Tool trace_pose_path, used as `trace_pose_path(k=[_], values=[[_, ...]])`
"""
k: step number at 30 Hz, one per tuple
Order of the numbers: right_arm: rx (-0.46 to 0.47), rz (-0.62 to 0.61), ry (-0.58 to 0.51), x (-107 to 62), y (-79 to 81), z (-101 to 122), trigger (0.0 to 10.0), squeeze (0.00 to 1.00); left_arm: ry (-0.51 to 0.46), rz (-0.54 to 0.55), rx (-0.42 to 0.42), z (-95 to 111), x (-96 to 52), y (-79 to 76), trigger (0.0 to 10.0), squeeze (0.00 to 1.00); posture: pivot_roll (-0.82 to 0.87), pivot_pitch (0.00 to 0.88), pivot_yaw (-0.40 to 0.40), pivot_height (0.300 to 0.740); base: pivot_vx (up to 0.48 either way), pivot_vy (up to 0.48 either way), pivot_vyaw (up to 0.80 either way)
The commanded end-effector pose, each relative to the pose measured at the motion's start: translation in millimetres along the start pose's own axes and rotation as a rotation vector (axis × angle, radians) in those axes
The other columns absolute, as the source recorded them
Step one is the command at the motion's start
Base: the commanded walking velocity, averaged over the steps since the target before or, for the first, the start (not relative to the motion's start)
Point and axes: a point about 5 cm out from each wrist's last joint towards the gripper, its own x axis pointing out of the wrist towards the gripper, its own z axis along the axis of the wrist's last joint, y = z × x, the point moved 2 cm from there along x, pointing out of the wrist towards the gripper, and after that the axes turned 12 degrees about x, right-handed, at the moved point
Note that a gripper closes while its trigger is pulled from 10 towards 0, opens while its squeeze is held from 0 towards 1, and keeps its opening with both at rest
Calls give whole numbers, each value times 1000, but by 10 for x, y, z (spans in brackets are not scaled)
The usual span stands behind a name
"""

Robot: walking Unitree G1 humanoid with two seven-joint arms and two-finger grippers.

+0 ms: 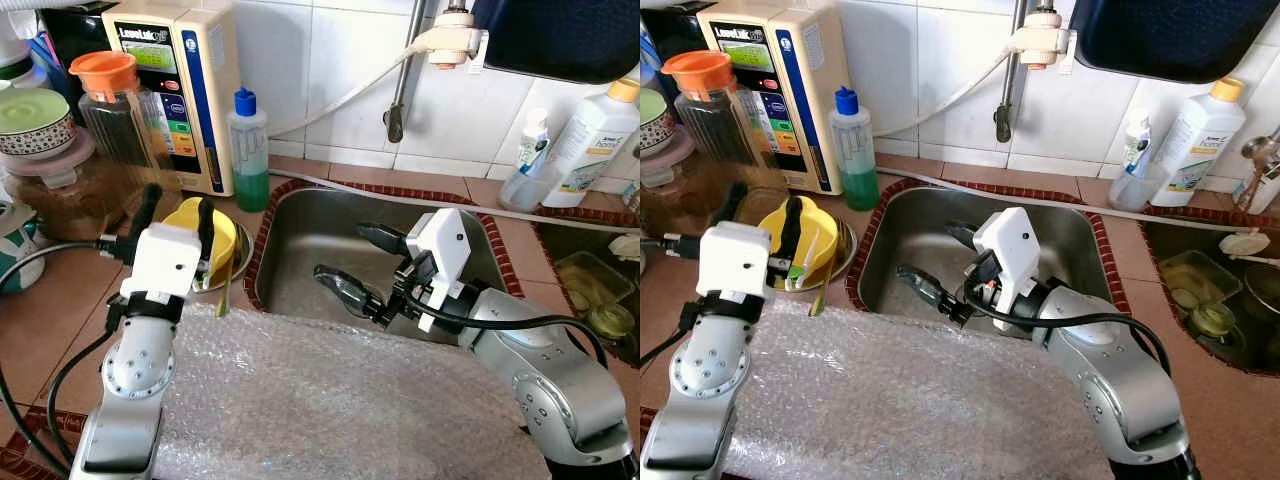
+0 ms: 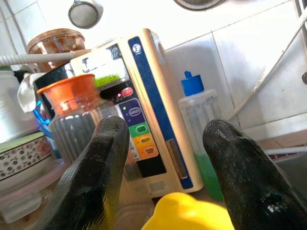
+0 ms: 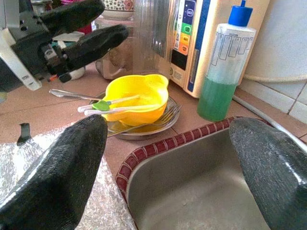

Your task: Kitchen organization

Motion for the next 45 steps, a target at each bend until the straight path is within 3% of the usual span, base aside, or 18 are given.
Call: trace_pose_path(k=[1, 9, 31, 39, 41, 45], values=[[-17, 11, -7, 18, 12, 26, 10000, 0, -7, 0, -4, 37, 15, 2, 10000, 0, 31, 13, -32, 740, 0, 0, 0], [-20, 8, -6, 16, 18, 15, 10000, 0, 20, -4, -5, 10, 32, 20, 10000, 0, 24, 14, -25, 740, 0, 0, 0], [-25, 6, -9, 20, 20, 6, 10000, 0, 47, -12, 2, -35, 34, 8, 10000, 0, 26, 13, -19, 740, 0, -302, 0], [-25, 4, -9, 18, 19, 8, 10000, 0, 53, -10, 19, -48, 35, 9, 10000, 0, 26, 17, -18, 740, 0, 0, 0], [-26, 4, -9, 21, 21, 6, 10000, 0, 58, 3, -28, -51, 33, 16, 10000, 0, 26, 16, -18, 740, 0, 0, 0], [-26, 5, -9, 28, 25, 5, 10000, 0, 62, 1, 13, -61, 37, 18, 10000, 0, 29, 17, -17, 740, 0, 0, 0]])
